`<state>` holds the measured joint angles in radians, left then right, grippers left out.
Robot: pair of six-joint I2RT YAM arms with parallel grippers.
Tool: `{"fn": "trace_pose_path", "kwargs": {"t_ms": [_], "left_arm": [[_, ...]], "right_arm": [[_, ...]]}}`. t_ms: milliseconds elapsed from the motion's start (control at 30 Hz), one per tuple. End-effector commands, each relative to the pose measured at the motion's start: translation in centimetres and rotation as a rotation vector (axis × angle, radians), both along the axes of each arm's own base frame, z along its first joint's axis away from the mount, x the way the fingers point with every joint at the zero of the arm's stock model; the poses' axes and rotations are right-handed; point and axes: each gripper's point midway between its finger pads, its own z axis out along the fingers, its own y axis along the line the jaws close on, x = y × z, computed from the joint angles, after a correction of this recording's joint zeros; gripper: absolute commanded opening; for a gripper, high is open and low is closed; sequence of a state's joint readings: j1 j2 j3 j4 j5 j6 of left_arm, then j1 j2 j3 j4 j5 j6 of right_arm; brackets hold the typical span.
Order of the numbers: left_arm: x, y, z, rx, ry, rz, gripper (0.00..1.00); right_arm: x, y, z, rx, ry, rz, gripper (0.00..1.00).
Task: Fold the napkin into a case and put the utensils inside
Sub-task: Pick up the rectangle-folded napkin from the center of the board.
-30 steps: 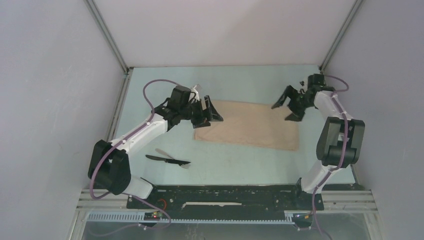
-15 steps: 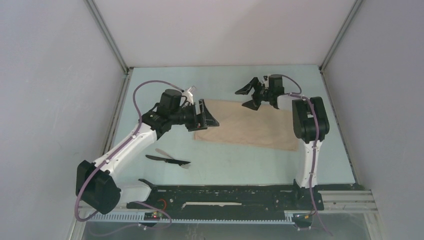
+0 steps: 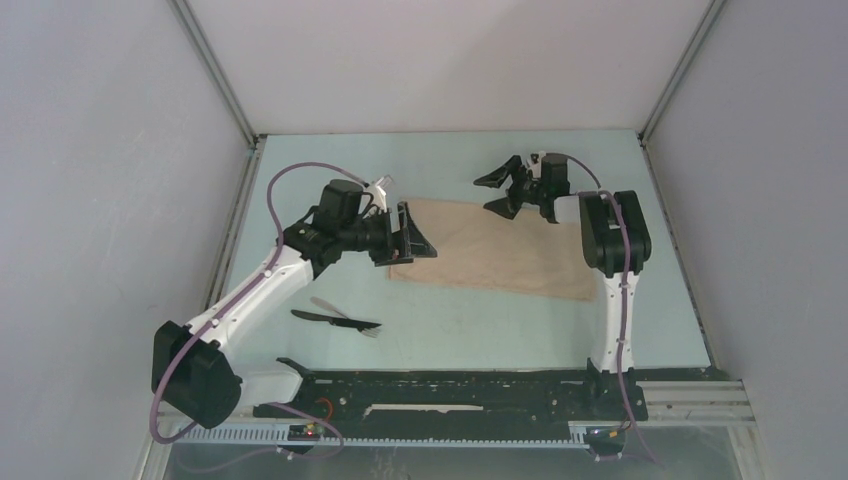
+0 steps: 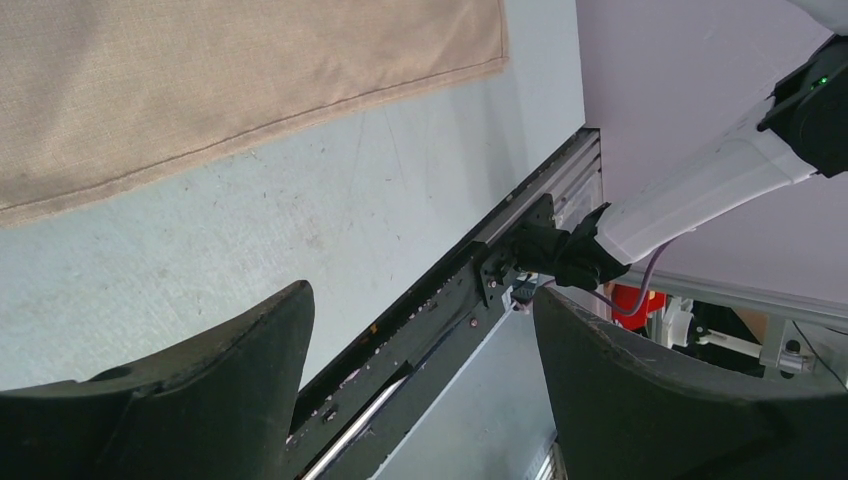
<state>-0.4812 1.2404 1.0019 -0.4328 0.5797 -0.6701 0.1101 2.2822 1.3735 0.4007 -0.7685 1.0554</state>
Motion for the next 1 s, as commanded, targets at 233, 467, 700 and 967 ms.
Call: {"fn": "trace_pose_path", "kwargs": {"t_ms": [233, 467, 700, 967], "left_arm": [[-1.0, 0.5, 1.3, -0.025, -0.050, -0.031, 0.86], [-1.5, -0.1, 1.8, -0.081, -0.051, -0.057, 0.86], [-2.3, -0.2, 1.9, -0.098, -0.047, -0.095, 0.86], [-2.7, 0.0, 1.5, -0.091, -0.042, -0.102, 0.86]], "right_arm": [[-2.0, -9.9, 11.3, -0.367, -0.100, -0.073, 1.00], [-16.7, -21.5, 6.0, -0.933, 0.445, 0.010, 0.99], [-18.7, -23.4, 3.8, -0.890, 0.513, 0.151, 0.88], [-19.2, -25.2, 1.3, -0.962, 0.624, 0.208, 0.88]]}}
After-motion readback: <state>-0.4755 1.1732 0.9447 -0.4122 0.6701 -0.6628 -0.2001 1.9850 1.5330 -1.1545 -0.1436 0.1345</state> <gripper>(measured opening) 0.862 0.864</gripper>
